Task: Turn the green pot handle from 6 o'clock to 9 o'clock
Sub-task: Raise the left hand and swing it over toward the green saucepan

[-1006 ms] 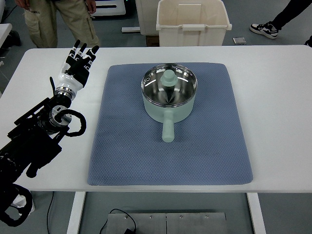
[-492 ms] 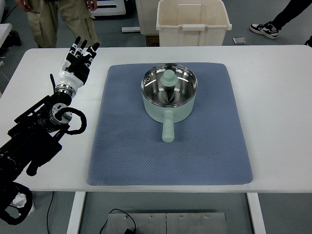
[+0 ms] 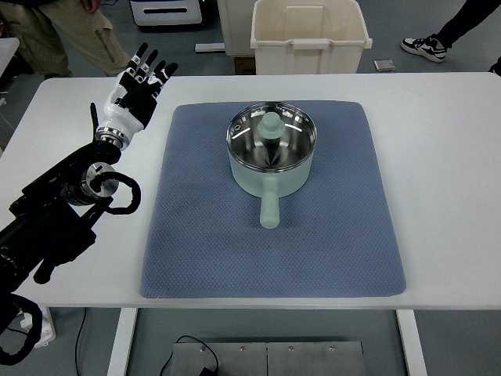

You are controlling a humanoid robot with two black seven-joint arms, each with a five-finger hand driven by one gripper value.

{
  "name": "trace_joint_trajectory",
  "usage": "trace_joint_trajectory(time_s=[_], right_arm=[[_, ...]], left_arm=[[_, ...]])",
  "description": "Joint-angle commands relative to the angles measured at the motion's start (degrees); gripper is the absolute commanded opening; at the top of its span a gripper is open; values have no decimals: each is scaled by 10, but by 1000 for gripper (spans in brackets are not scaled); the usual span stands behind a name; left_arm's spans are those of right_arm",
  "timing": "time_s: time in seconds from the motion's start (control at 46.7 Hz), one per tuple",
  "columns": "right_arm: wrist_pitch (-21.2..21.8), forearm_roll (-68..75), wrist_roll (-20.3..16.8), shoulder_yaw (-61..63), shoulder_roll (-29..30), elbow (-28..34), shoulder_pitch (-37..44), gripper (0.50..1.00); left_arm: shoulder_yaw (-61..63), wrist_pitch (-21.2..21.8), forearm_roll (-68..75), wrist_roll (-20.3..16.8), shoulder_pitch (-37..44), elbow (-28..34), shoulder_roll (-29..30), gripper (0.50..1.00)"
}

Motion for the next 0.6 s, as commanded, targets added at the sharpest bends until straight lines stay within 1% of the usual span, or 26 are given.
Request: trace_joint_trajectory(time_s=[0.0, 0.15, 0.214, 0.364, 0.492, 0.578], right_arm=[[0, 0, 0, 0, 0, 0, 0, 1000], [0, 0, 0, 0, 0, 0, 0, 1000], [0, 0, 0, 0, 0, 0, 0, 1000], [0, 0, 0, 0, 0, 0, 0, 1000], [0, 0, 0, 0, 0, 0, 0, 1000], [0, 0, 0, 0, 0, 0, 0, 1000]], left_arm=[[0, 0, 14, 0, 0, -19, 13, 1000], [0, -2, 59, 0, -1, -54, 34, 1000], [0, -3, 83, 0, -2, -55, 35, 1000], [-1, -27, 124, 0, -8, -62, 39, 1000], [-8, -33, 170, 0, -12, -65, 44, 1000], [-8, -33, 197, 0, -12, -91, 54, 1000]])
